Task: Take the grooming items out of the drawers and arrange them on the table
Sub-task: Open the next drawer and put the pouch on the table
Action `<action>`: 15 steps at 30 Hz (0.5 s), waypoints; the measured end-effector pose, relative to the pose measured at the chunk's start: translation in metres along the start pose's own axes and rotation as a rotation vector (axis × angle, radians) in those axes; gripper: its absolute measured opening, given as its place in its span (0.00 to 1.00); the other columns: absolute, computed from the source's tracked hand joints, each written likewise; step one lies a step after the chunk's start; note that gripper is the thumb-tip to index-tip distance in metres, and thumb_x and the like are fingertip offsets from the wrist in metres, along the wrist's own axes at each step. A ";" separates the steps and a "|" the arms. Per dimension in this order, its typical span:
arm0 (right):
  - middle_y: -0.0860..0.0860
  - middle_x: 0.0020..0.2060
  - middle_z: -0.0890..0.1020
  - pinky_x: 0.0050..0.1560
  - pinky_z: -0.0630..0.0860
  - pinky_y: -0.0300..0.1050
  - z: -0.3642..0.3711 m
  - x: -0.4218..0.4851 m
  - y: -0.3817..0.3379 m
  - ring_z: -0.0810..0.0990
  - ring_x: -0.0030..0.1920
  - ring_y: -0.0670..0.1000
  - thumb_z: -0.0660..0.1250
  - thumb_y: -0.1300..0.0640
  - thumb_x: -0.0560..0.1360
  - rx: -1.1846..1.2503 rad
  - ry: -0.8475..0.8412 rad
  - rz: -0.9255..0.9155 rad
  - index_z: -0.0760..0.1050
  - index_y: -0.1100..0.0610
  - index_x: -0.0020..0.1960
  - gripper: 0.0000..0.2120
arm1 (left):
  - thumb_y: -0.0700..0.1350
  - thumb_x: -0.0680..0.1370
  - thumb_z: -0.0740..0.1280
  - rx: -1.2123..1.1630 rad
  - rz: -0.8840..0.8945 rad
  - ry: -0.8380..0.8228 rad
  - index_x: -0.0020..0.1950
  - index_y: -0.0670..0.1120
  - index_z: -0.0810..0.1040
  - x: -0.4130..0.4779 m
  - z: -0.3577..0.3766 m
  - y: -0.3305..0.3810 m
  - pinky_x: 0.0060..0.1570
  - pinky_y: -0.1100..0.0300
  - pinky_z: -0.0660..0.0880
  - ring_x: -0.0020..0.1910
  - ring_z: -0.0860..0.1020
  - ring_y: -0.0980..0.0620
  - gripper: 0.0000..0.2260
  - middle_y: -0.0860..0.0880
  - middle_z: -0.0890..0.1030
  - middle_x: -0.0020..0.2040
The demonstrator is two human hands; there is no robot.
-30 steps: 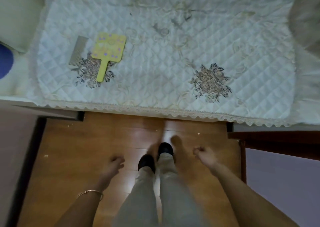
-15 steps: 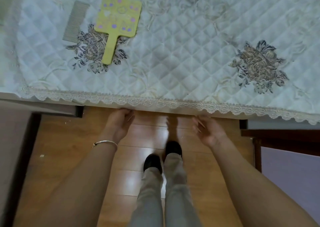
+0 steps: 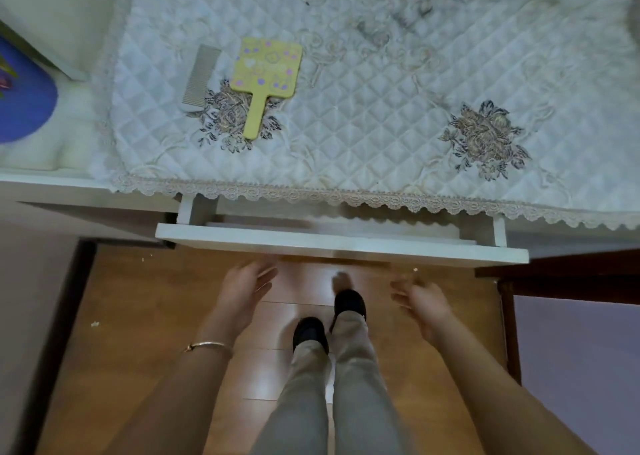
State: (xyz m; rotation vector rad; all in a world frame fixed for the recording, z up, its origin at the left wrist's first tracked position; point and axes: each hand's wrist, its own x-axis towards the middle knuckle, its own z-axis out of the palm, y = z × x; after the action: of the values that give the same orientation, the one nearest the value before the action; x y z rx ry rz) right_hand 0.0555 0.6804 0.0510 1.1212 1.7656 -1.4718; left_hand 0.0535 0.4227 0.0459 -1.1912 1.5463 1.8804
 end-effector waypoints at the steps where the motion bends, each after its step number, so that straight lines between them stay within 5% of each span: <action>1: 0.58 0.50 0.80 0.45 0.71 0.40 -0.002 -0.015 0.001 0.75 0.47 0.53 0.61 0.62 0.76 -0.125 0.033 -0.118 0.74 0.60 0.54 0.07 | 0.39 0.77 0.62 0.056 0.084 0.029 0.51 0.44 0.77 -0.015 -0.003 0.001 0.52 0.59 0.73 0.51 0.78 0.50 0.06 0.47 0.80 0.48; 5: 0.48 0.43 0.79 0.43 0.70 0.30 -0.009 -0.066 -0.012 0.77 0.46 0.48 0.65 0.62 0.74 -0.399 0.149 -0.630 0.77 0.58 0.51 0.07 | 0.36 0.76 0.63 0.406 0.586 0.150 0.47 0.46 0.78 -0.070 -0.010 0.018 0.44 0.69 0.73 0.43 0.77 0.55 0.07 0.52 0.80 0.41; 8: 0.49 0.49 0.79 0.56 0.67 0.39 -0.012 -0.070 -0.035 0.74 0.54 0.49 0.65 0.60 0.74 -0.604 0.299 -0.882 0.77 0.60 0.56 0.11 | 0.39 0.77 0.61 0.766 0.845 0.169 0.58 0.44 0.75 -0.072 -0.006 0.042 0.56 0.63 0.68 0.55 0.74 0.54 0.11 0.50 0.78 0.53; 12: 0.56 0.58 0.79 0.63 0.66 0.51 -0.021 -0.042 -0.054 0.71 0.61 0.57 0.62 0.52 0.76 -0.931 0.335 -0.783 0.75 0.58 0.59 0.16 | 0.47 0.79 0.58 1.208 0.818 0.121 0.65 0.42 0.70 -0.043 -0.003 0.056 0.66 0.55 0.62 0.67 0.65 0.47 0.16 0.44 0.73 0.64; 15: 0.56 0.57 0.80 0.61 0.68 0.52 -0.026 -0.038 -0.053 0.72 0.60 0.58 0.59 0.50 0.77 -1.016 0.319 -0.755 0.76 0.57 0.59 0.16 | 0.47 0.79 0.59 1.222 0.815 0.106 0.64 0.41 0.71 -0.040 -0.006 0.052 0.66 0.55 0.63 0.66 0.66 0.46 0.16 0.43 0.74 0.63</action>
State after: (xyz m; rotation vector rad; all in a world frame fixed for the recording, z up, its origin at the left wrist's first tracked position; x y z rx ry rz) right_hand 0.0302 0.6944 0.1150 0.1353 2.8270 -0.4751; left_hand 0.0372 0.4095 0.1087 -0.0715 2.8087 0.7322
